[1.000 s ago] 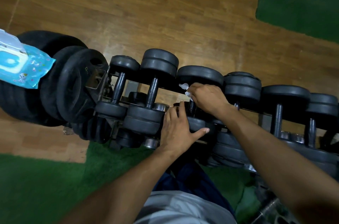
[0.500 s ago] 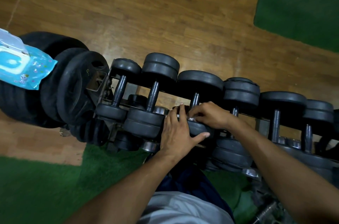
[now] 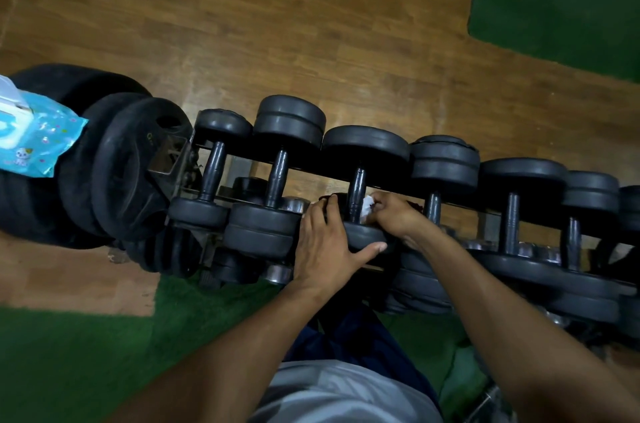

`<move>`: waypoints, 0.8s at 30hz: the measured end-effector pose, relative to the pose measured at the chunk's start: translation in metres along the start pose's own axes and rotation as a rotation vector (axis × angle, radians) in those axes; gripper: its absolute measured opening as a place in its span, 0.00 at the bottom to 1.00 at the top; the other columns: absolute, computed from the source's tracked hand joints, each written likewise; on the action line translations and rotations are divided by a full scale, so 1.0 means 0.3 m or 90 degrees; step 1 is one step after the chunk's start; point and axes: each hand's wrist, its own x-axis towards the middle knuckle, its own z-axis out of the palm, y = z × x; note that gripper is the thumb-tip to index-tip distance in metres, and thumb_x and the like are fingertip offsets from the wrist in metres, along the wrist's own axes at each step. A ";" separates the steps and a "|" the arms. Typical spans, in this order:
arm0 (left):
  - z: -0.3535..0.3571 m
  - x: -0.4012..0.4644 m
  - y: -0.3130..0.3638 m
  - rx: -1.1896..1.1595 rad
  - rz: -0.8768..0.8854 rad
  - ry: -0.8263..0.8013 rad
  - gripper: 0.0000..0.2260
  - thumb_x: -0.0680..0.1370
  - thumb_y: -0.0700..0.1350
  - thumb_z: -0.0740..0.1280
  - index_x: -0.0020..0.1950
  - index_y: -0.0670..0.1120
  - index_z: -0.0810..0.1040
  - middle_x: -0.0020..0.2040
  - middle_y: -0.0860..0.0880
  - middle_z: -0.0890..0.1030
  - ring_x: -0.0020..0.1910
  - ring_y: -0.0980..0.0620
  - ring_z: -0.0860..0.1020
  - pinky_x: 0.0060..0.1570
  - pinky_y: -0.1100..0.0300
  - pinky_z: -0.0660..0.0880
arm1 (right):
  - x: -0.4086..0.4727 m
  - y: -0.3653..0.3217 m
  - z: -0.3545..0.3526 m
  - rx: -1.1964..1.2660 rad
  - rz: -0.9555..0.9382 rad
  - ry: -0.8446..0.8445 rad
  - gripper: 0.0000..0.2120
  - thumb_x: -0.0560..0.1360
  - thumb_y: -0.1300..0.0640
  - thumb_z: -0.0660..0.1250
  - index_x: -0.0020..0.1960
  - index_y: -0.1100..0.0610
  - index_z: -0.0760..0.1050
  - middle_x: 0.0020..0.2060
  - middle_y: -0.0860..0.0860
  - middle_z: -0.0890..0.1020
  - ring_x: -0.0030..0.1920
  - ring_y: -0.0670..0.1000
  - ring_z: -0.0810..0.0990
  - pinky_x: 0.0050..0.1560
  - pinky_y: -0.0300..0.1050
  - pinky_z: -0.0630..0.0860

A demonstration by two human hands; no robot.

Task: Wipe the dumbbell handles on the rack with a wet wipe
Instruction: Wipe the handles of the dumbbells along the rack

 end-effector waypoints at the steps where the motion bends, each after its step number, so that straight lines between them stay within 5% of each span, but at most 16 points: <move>1: -0.002 0.001 0.000 -0.001 -0.001 -0.002 0.54 0.68 0.78 0.65 0.81 0.44 0.55 0.76 0.41 0.65 0.76 0.42 0.62 0.76 0.46 0.65 | 0.014 -0.010 0.004 0.026 0.009 -0.005 0.08 0.73 0.71 0.64 0.45 0.59 0.77 0.38 0.57 0.81 0.42 0.54 0.79 0.46 0.49 0.77; 10: -0.012 -0.004 0.005 0.008 -0.009 -0.010 0.55 0.68 0.78 0.65 0.81 0.44 0.53 0.77 0.41 0.62 0.77 0.43 0.59 0.76 0.47 0.63 | 0.116 -0.086 0.022 0.456 0.055 0.165 0.14 0.78 0.72 0.58 0.48 0.56 0.76 0.42 0.50 0.80 0.46 0.49 0.79 0.53 0.46 0.75; 19: -0.012 -0.011 0.012 0.024 -0.005 0.004 0.55 0.68 0.79 0.64 0.81 0.44 0.54 0.76 0.42 0.64 0.76 0.44 0.62 0.76 0.48 0.64 | 0.026 -0.001 -0.018 0.144 0.086 -0.002 0.08 0.77 0.68 0.63 0.44 0.59 0.78 0.34 0.53 0.81 0.36 0.48 0.81 0.37 0.38 0.78; 24: -0.001 -0.020 0.021 0.046 -0.016 0.013 0.54 0.69 0.79 0.61 0.81 0.43 0.54 0.76 0.42 0.64 0.76 0.43 0.62 0.76 0.49 0.63 | -0.022 0.020 -0.076 0.194 0.006 -0.054 0.06 0.77 0.69 0.65 0.49 0.60 0.77 0.36 0.55 0.81 0.32 0.46 0.81 0.33 0.35 0.76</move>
